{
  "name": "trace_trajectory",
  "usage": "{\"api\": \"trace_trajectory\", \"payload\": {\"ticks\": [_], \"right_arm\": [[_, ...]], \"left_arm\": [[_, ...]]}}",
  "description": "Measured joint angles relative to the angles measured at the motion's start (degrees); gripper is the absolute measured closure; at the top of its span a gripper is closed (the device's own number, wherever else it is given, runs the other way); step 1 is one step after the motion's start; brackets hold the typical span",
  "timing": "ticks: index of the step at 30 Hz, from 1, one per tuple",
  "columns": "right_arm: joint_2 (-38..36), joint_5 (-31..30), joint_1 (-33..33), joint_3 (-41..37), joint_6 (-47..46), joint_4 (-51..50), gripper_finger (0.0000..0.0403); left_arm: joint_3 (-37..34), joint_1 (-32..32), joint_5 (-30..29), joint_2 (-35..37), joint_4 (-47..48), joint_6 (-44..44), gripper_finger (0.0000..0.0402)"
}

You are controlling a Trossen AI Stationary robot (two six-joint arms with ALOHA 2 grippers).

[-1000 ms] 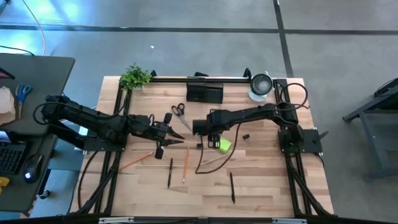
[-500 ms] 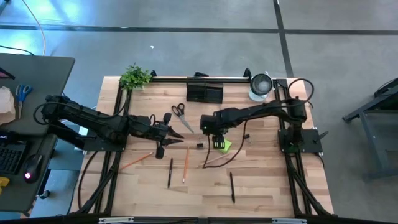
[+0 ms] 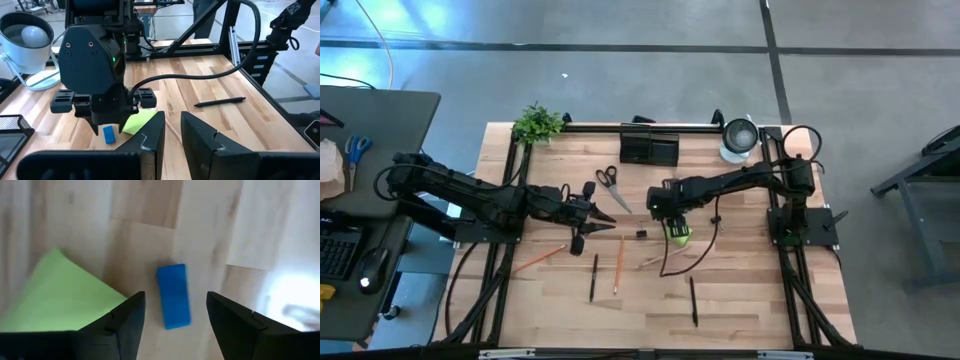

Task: Pick and place office supplies into organizer
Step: Put the blue eraser into the black desk organizer

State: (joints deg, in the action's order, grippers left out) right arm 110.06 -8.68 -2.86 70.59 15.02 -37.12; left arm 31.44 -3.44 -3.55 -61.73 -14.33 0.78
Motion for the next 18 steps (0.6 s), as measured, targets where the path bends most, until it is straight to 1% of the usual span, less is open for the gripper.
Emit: {"api": "trace_trajectory", "payload": {"ticks": [2,9,12,18], "right_arm": [[0.0,0.9,-0.6,0.0,0.4,-0.1,0.0197],[-0.1,9.3,-4.3,-2.4,-2.2,2.2,0.021],[-0.2,11.8,-5.2,-2.7,-2.9,2.1,0.0229],[-0.1,10.8,-5.0,-2.8,-1.8,1.8,0.0287]], "left_arm": [[0.0,0.0,0.1,0.0,0.1,0.0,0.0348],[0.0,0.0,0.1,0.0,0.9,0.0,0.0348],[0.0,0.0,0.1,0.0,0.9,0.0,0.0348],[0.0,0.0,0.1,0.0,0.9,0.3,0.0348]]}}
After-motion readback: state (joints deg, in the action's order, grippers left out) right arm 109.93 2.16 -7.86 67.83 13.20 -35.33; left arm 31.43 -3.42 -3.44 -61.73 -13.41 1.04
